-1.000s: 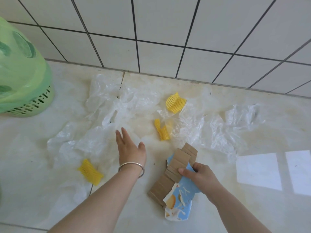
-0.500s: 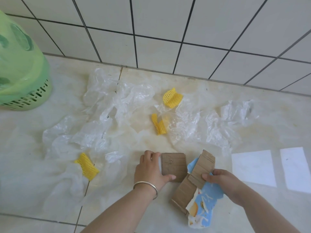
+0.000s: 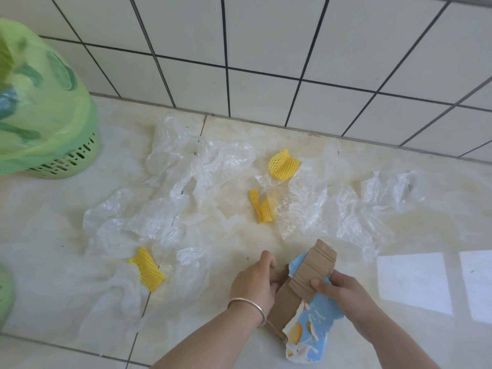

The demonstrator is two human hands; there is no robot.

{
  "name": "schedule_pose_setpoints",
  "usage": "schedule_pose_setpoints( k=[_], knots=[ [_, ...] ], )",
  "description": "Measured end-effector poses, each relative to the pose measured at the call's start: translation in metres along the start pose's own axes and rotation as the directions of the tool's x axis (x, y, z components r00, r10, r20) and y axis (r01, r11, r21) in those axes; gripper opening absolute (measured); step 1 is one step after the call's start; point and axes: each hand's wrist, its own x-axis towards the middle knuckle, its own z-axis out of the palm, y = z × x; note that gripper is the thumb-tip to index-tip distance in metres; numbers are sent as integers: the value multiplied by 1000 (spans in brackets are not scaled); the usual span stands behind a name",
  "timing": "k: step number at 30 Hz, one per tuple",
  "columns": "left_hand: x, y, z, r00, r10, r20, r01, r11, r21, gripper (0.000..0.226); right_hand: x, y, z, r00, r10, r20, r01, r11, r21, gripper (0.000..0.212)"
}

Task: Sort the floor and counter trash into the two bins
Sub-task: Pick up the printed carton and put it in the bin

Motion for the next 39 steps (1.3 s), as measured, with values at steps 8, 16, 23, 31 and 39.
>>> schedule_pose_setpoints(
  k=[8,16,23,31,39],
  knots=[
    [3,-28,-27,995,-96,38,101,831,-547,25,-6,-21,39,995,-56,79,52,997,49,15],
    [5,-50,-49,968,-177,178,251,695,-673,30,-3,-49,74,990,-123,72,121,992,39,9],
    [-7,-61,-49,962,-100,253,257,642,-722,26,4,-54,98,982,-152,114,154,988,-5,16],
    [-10,-64,-53,977,-178,121,204,583,-786,13,2,-57,113,982,-187,-28,185,980,-69,47],
    [-40,-67,-77,953,-302,18,176,504,-846,14,-22,-75,142,989,-134,-66,124,983,-138,41]
  ],
)
